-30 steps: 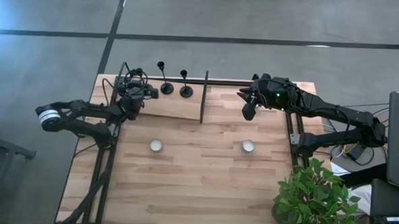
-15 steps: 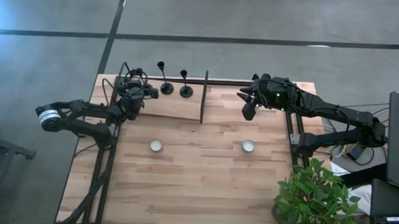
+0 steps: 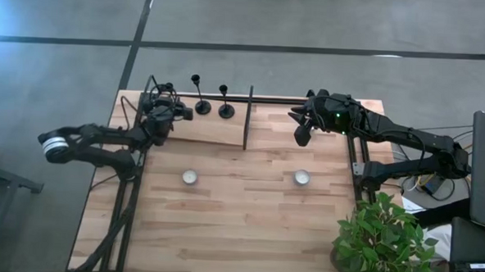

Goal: Pick & Place candle stick holders
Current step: Adjust the shelf on the table

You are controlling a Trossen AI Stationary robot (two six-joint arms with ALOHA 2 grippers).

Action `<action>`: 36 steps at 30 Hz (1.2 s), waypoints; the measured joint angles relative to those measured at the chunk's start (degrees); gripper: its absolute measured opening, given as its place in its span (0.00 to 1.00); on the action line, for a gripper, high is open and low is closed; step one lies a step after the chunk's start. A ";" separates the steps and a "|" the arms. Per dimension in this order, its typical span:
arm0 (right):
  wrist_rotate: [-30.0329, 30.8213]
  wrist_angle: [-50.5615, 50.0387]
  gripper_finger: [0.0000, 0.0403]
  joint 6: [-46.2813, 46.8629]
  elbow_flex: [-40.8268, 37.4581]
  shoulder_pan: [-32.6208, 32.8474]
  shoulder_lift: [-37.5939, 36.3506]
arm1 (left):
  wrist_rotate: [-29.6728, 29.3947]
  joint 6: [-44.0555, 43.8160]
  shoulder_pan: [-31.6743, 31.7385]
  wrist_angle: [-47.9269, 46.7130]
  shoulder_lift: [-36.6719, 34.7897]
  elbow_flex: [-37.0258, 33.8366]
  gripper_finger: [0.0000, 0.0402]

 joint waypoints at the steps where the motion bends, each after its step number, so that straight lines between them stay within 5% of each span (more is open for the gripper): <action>1: -0.02 0.01 0.17 0.00 0.00 0.01 0.00 | 0.01 0.18 -0.02 -0.55 -0.42 0.00 0.42; 12: 0.00 0.02 0.17 0.00 0.00 -0.01 0.00 | -0.42 0.91 -1.68 -6.52 -3.83 0.10 0.42; 25: 0.00 0.00 0.22 0.00 0.00 0.00 0.00 | -3.52 0.70 -4.23 -27.02 -7.95 6.86 0.42; 36: -0.01 0.01 0.20 0.00 0.01 0.01 0.00 | -4.68 -5.54 -6.97 -34.50 -13.10 6.75 0.42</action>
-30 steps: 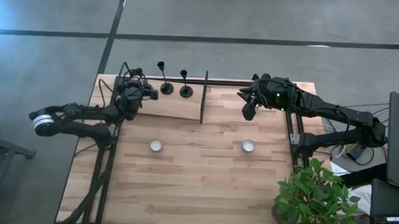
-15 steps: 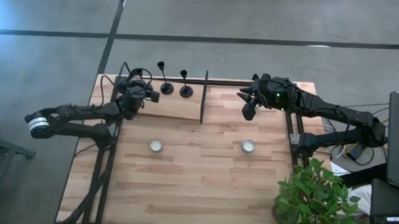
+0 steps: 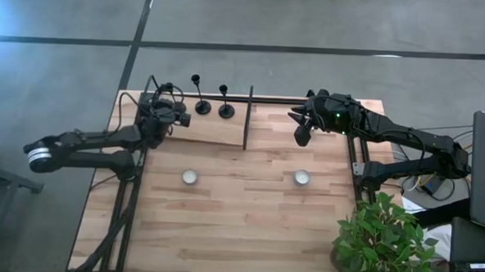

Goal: Pick & Place candle stick holders
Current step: Adjust the shelf on the table

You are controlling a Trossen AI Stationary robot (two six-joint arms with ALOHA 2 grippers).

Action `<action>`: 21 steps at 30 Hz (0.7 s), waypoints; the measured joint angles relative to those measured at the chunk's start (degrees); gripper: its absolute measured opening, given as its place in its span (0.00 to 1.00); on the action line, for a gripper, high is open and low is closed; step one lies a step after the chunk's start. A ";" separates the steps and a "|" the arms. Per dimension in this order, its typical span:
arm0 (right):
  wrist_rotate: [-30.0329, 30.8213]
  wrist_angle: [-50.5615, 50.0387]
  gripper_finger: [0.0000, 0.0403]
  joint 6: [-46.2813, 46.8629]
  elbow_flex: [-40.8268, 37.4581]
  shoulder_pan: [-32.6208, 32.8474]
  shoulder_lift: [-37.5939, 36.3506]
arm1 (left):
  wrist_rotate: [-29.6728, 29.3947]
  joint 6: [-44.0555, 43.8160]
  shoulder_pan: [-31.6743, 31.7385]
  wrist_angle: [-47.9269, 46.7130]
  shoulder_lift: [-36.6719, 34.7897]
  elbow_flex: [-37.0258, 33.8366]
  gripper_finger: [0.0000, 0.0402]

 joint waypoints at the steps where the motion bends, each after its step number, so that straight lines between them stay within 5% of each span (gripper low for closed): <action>1: 0.00 0.00 0.19 0.00 -0.01 0.00 0.00 | -0.15 -0.44 -0.37 -0.28 -0.51 0.00 0.42; 13: 0.01 -0.01 0.16 0.00 -0.01 -0.01 0.00 | 0.03 -4.80 -6.74 -14.84 -6.11 6.90 0.42; 21: 0.01 0.01 0.19 0.00 -0.01 -0.02 0.00 | 0.17 -10.58 -17.50 -28.44 -8.68 17.25 0.42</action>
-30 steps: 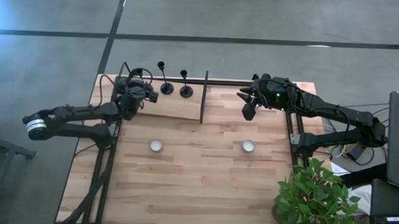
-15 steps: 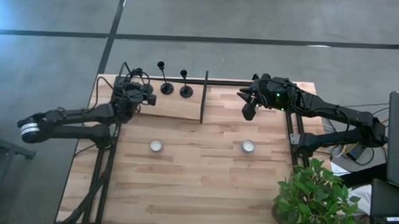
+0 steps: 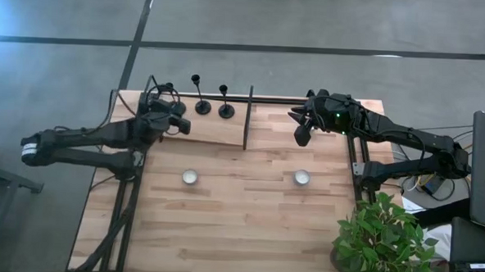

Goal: Pick & Place candle stick holders
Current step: Adjust the shelf on the table

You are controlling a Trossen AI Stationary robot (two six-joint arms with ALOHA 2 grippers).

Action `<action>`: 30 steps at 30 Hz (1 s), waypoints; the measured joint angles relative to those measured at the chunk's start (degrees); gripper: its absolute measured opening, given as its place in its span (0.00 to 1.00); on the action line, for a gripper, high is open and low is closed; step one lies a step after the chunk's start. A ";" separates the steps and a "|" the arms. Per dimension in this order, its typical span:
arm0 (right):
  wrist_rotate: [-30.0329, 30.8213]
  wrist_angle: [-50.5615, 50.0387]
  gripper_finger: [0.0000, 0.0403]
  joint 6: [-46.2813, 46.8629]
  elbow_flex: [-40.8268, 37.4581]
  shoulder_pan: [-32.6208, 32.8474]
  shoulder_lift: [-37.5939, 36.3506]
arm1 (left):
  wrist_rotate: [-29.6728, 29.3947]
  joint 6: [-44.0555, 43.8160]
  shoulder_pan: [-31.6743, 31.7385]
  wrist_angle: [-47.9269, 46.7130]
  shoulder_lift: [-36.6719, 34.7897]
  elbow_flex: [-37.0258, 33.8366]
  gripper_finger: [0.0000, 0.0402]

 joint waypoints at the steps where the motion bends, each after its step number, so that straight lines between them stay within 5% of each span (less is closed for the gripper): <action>1: 0.00 -0.01 0.19 0.00 0.00 0.00 0.00 | 0.03 -1.17 -1.70 -2.36 -0.29 1.57 0.42; 13: 0.00 -0.01 0.23 0.00 0.00 0.00 0.00 | 3.73 -6.28 -25.71 -8.00 -6.04 13.18 0.42; 19: -0.02 -0.01 0.20 0.00 0.01 0.02 0.01 | -1.47 -7.05 -36.52 -9.08 -10.78 13.88 0.42; 30: -0.02 -0.02 0.16 0.00 0.00 -0.01 0.02 | 2.68 -7.06 -42.06 -9.60 -15.23 13.70 0.42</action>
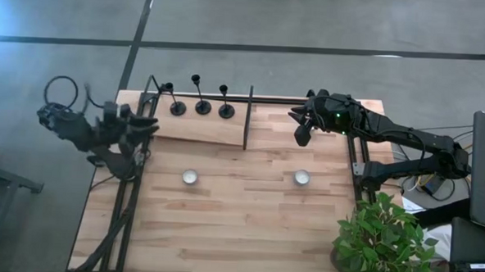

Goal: Pick & Place candle stick holders
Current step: Adjust the shelf on the table

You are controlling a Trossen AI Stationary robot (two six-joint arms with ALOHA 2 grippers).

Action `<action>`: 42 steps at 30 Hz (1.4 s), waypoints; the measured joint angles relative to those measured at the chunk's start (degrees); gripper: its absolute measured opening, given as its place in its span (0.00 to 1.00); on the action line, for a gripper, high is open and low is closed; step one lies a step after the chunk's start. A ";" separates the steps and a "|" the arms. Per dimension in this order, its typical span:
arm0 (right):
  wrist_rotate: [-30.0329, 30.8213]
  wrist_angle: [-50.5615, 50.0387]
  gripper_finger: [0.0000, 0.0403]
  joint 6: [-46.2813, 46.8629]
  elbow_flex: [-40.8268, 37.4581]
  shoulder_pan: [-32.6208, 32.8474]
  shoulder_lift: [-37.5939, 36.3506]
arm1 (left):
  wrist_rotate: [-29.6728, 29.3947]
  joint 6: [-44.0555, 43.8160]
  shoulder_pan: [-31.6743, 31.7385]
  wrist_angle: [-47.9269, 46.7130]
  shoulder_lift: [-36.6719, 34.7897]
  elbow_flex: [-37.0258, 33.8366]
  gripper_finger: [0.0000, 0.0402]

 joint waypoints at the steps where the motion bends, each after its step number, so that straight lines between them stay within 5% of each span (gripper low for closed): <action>1: 0.00 0.02 0.16 0.00 0.00 0.02 -0.01 | 0.12 0.03 -0.02 -0.51 0.15 -0.12 0.42; 20: -0.05 4.43 0.22 2.45 0.02 0.02 0.46 | -0.04 -0.57 0.04 -0.30 1.01 -3.12 0.42; 29: -27.76 14.75 0.21 5.27 1.28 2.11 7.04 | -0.01 -0.19 0.06 -0.14 1.46 -3.87 0.42; 42: -28.57 21.13 0.18 4.61 4.15 9.07 27.82 | -0.87 7.06 0.06 -0.05 1.24 -3.87 0.42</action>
